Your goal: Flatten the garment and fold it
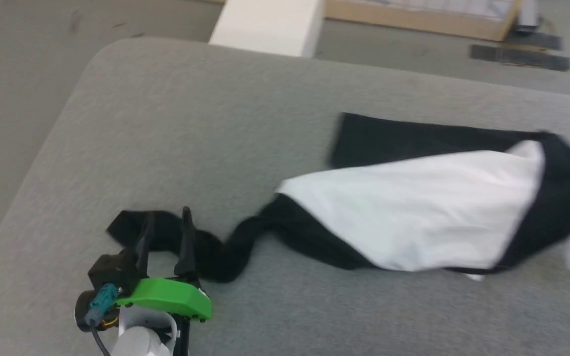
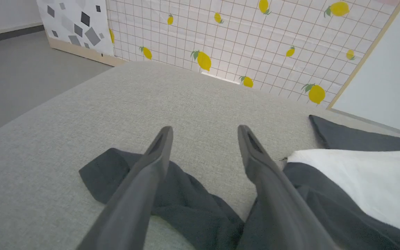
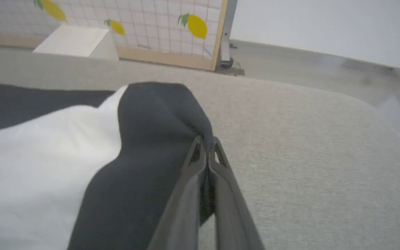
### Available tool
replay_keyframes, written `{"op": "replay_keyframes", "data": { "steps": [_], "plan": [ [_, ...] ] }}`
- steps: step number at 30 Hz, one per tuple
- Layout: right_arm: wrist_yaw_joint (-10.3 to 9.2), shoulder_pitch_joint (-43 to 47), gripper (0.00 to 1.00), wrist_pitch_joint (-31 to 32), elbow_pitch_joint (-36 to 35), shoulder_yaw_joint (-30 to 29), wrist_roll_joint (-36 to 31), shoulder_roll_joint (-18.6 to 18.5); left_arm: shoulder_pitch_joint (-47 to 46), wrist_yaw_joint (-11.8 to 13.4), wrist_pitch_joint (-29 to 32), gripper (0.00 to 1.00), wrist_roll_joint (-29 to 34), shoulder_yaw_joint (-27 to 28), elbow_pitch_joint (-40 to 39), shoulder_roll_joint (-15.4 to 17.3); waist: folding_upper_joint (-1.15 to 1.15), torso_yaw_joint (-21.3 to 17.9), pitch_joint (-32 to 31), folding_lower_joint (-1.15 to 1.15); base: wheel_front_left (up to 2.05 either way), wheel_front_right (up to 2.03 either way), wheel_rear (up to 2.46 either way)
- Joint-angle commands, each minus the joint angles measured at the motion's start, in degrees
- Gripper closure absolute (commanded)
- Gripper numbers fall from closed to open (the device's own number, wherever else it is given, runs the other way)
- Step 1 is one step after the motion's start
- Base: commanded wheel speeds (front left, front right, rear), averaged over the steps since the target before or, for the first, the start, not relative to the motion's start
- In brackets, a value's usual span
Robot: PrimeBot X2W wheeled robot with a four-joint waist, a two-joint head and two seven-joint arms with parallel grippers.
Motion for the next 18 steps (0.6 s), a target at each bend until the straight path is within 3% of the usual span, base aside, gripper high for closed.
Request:
{"op": "replay_keyframes", "data": {
  "steps": [1, 5, 10, 11, 12, 13, 18],
  "plan": [
    [-0.11, 1.8, 1.0, -1.1, -2.5, -3.0, -1.5, 0.7, 0.3, -0.5, -0.3, 0.0, 0.4, -0.2, 0.3, -0.4, 0.0, -7.2, -4.2, 0.0, 0.0, 0.0, 0.0],
    [-0.11, 6.3, 1.0, -2.1, -8.8, -11.8, -2.9, 4.1, 0.3, -1.1, -0.3, 0.0, 0.7, -0.5, 1.1, -0.4, 0.0, -11.3, -4.9, 0.0, 0.0, 0.0, 0.0],
    [-0.11, 12.1, 1.0, 1.2, -6.6, -13.3, 1.7, 5.0, 0.3, -1.8, -0.1, 0.0, 1.0, -1.3, 2.1, -0.1, 0.0, -15.3, -5.3, 0.0, 0.0, 0.0, 0.0],
    [-0.11, 12.9, 0.92, 1.6, -5.0, -13.0, 3.3, 5.0, 0.2, -1.9, 0.0, 0.0, 1.0, -1.5, 2.3, 0.0, 0.0, -16.1, -5.4, 0.0, 0.0, 0.0, 0.0],
    [-0.11, 13.6, 0.39, 1.4, -3.9, -12.6, 4.3, 5.0, 0.1, -2.1, 0.1, 0.0, 1.1, -1.7, 2.4, 0.1, 0.0, -16.6, -5.5, 0.0, 0.0, 0.0, 0.0],
    [-0.11, 14.0, 0.0, 1.0, -2.9, -12.2, 5.2, 5.0, 0.1, -2.2, 0.3, 0.0, 1.1, -2.0, 2.5, 0.2, 0.0, -17.2, -5.6, 0.0, 0.0, 0.0, 0.0],
    [-0.11, 15.2, 0.0, -5.8, 0.5, -7.6, 8.3, 5.0, 0.1, -3.2, 2.5, 0.0, 1.3, -4.0, 2.1, 0.4, 0.0, -19.5, -5.8, 0.0, 0.0, 0.0, 0.0]
  ]
}}
